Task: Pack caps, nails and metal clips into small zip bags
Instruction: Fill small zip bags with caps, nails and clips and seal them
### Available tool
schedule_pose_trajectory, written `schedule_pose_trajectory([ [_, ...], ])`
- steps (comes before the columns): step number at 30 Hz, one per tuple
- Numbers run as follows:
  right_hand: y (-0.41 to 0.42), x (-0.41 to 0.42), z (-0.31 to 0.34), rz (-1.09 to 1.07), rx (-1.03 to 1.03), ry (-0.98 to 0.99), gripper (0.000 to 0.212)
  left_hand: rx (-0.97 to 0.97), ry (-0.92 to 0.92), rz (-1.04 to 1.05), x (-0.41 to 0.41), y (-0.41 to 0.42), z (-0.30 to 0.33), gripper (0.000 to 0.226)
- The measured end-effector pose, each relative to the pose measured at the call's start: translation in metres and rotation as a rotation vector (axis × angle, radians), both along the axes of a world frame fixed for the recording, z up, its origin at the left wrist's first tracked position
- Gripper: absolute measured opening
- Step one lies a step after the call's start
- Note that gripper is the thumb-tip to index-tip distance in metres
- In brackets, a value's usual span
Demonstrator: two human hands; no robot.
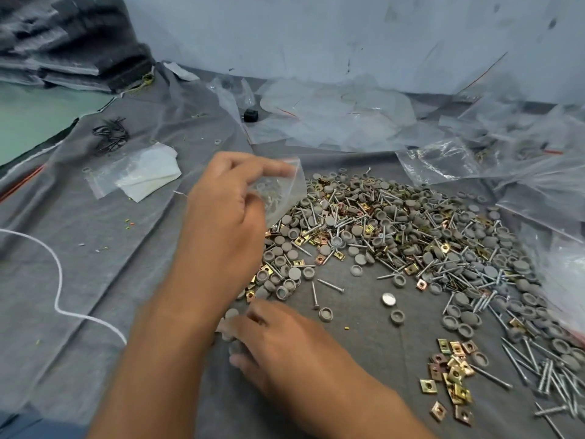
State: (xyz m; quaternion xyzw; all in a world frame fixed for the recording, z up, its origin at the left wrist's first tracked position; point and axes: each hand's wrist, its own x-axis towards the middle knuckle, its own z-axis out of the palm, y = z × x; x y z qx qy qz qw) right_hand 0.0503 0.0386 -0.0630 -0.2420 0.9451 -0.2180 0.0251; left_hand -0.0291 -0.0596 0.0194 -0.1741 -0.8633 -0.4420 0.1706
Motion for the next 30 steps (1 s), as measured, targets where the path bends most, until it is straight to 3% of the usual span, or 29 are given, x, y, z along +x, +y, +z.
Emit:
schedule_pose_trajectory([
  [7,-0.014,0.003,0.003,-0.118,0.112,0.052,0.028,-0.010,-0.030,-0.070,0.002,0.009,-0.001,0.066],
  [14,-0.014,0.010,0.008,-0.278,0.291,-0.047,0.032,-0.100,-0.019,-0.191,0.002,0.011,-0.006,0.067],
  [18,0.013,0.009,0.018,-0.301,0.106,-0.152,0.013,-0.160,-0.017,-0.218,0.002,0.013,-0.009,0.068],
  [26,0.037,0.010,0.025,-0.241,0.024,-0.180,0.013,-0.245,-0.063,-0.217,0.001,0.019,-0.011,0.074],
  [30,0.063,0.005,0.041,-0.229,-0.382,-0.088,0.011,-0.223,-0.057,-0.237,0.002,0.022,-0.011,0.076],
])
